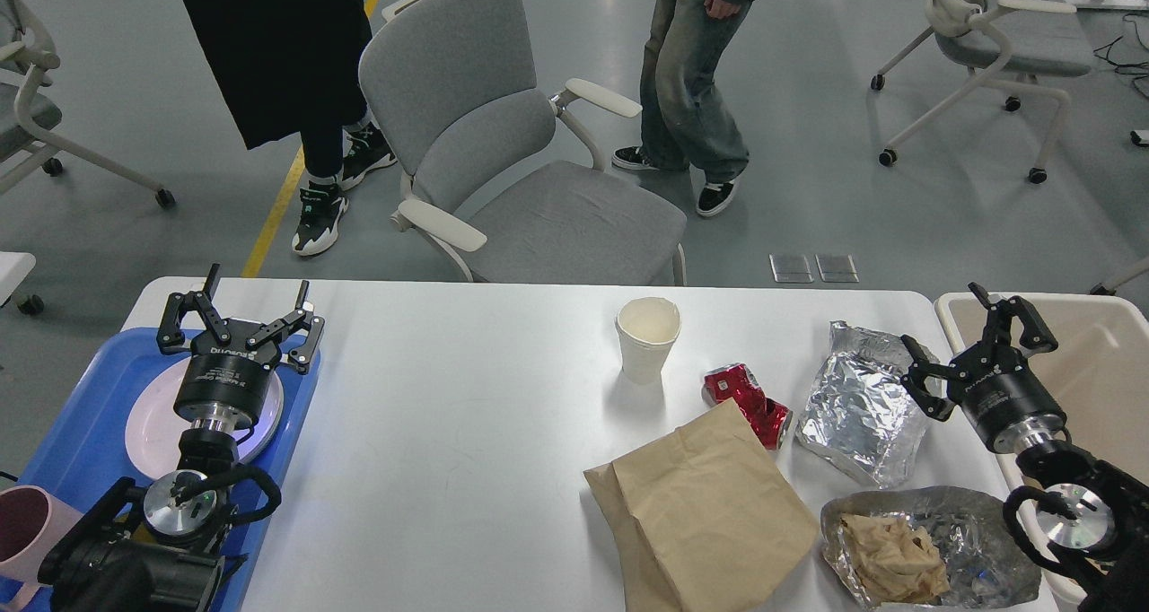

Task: Tidy desktop
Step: 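Raise the right gripper up and away from the foil package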

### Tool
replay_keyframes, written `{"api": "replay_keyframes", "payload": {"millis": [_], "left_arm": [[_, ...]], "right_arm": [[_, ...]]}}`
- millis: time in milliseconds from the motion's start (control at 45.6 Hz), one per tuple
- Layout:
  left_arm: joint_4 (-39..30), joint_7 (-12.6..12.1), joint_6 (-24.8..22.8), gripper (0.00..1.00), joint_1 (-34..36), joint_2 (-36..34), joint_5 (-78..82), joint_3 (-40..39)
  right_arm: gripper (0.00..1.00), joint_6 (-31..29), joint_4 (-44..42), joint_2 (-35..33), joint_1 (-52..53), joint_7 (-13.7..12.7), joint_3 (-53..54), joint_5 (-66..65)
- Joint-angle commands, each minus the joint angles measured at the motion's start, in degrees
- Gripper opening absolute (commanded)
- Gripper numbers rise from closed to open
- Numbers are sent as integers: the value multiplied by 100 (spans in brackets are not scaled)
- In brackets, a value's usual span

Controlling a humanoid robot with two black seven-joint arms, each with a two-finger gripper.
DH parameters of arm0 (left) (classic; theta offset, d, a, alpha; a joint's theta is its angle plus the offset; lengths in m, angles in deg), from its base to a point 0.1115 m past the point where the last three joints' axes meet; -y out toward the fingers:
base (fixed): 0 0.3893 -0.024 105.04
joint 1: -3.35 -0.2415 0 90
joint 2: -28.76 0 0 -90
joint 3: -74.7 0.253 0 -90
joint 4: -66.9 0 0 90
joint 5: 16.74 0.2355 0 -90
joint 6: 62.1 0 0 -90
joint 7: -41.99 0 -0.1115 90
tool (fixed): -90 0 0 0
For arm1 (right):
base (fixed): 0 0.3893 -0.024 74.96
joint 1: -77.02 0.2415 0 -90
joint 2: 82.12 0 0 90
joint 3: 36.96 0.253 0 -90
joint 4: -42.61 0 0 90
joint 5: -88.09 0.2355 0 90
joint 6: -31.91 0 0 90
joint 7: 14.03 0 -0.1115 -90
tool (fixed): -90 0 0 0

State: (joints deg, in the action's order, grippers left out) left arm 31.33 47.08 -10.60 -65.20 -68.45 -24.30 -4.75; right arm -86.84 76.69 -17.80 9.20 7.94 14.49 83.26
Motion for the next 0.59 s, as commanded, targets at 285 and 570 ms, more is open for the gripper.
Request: {"api": "replay_keyframes", "payload": {"millis": [285, 570], "left_arm": [[6, 0, 1, 96, 0, 0, 0, 0], [6, 0, 1, 96, 0, 0, 0, 0]], "right_arm": [[100, 71, -32, -851, 312, -18, -240, -18], [100, -8, 152, -1694, 1682, 26, -3683, 26]]}}
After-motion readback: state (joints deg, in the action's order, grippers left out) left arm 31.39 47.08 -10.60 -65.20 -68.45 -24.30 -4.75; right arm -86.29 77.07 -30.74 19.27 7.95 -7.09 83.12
